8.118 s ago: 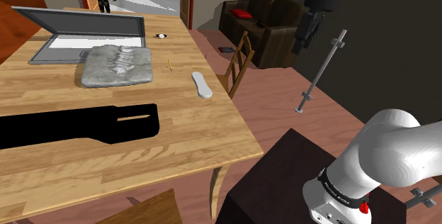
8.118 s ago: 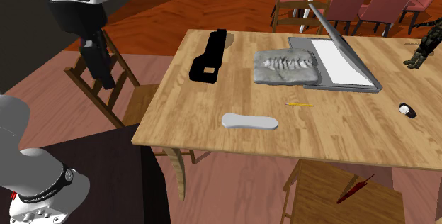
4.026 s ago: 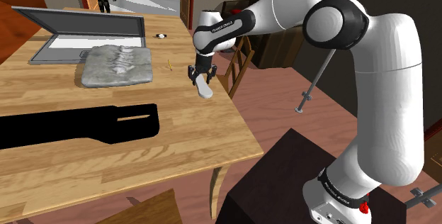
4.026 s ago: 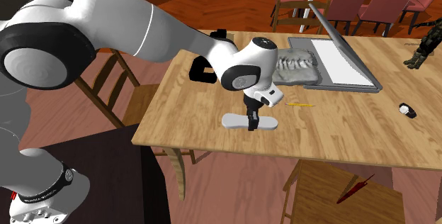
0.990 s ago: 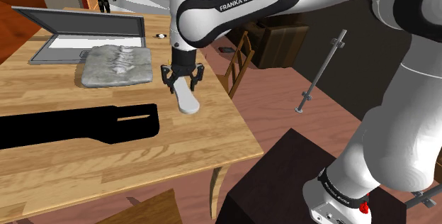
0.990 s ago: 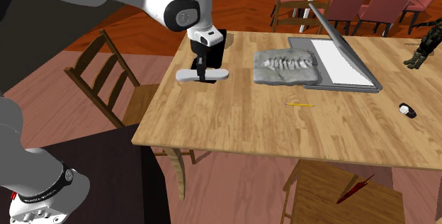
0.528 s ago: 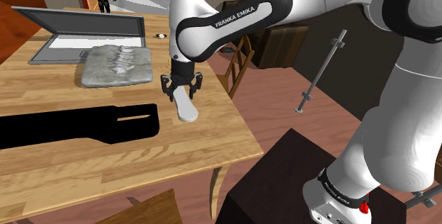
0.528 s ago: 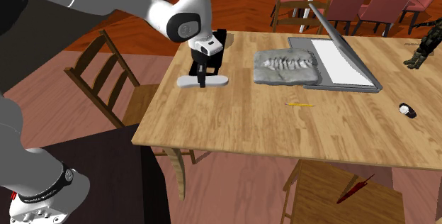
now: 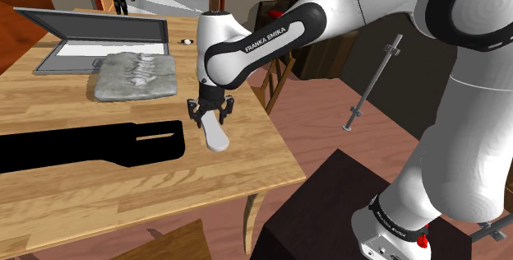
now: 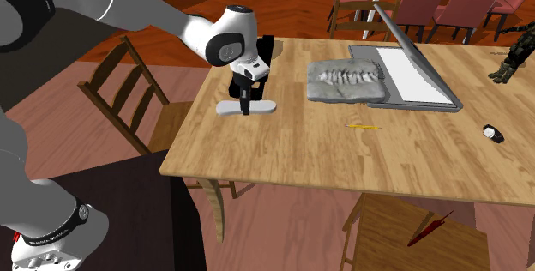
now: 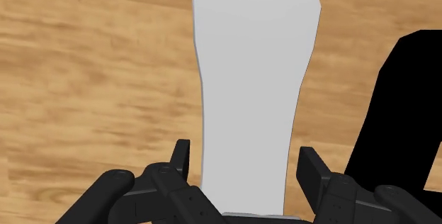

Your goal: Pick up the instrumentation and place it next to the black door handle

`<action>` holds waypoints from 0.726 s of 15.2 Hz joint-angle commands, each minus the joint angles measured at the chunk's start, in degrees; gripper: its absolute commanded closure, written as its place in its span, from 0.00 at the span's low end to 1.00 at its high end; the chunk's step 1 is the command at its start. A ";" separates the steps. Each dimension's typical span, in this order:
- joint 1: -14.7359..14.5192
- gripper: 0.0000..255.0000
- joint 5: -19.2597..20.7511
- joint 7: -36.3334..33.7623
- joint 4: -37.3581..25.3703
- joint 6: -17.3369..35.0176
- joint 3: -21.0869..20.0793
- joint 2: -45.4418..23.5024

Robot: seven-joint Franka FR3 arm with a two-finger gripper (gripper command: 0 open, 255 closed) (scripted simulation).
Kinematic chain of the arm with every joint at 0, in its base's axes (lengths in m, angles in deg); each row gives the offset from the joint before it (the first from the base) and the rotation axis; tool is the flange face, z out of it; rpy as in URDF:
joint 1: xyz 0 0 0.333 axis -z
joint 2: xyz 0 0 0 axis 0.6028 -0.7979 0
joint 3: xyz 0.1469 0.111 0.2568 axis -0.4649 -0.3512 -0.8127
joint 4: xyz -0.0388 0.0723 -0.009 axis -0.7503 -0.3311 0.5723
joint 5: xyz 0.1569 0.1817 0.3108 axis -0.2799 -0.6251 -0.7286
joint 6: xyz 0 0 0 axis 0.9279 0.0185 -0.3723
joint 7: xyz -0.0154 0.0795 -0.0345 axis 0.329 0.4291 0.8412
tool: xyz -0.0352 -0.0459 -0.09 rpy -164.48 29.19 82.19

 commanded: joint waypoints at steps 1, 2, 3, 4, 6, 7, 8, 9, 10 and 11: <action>-0.10 1.00 0.18 -0.17 0.49 1.30 0.05 -0.77; -0.14 1.00 0.28 -0.23 0.66 1.94 0.09 -1.24; -0.17 1.00 0.38 -0.29 0.83 2.58 0.13 -1.73; -0.20 1.00 0.48 -0.34 0.96 3.17 0.18 -2.18; -0.21 1.00 0.48 -0.34 0.97 3.17 0.18 -2.18; -0.21 1.00 0.48 -0.34 0.97 3.17 0.18 -2.18; -0.21 1.00 0.48 -0.34 0.96 3.17 0.18 -2.18; -0.21 1.00 0.48 -0.34 0.96 3.17 0.18 -2.18; -0.21 1.00 0.48 -0.34 0.96 3.17 0.18 -2.18; -0.21 1.00 0.48 -0.34 0.96 3.17 0.18 -2.18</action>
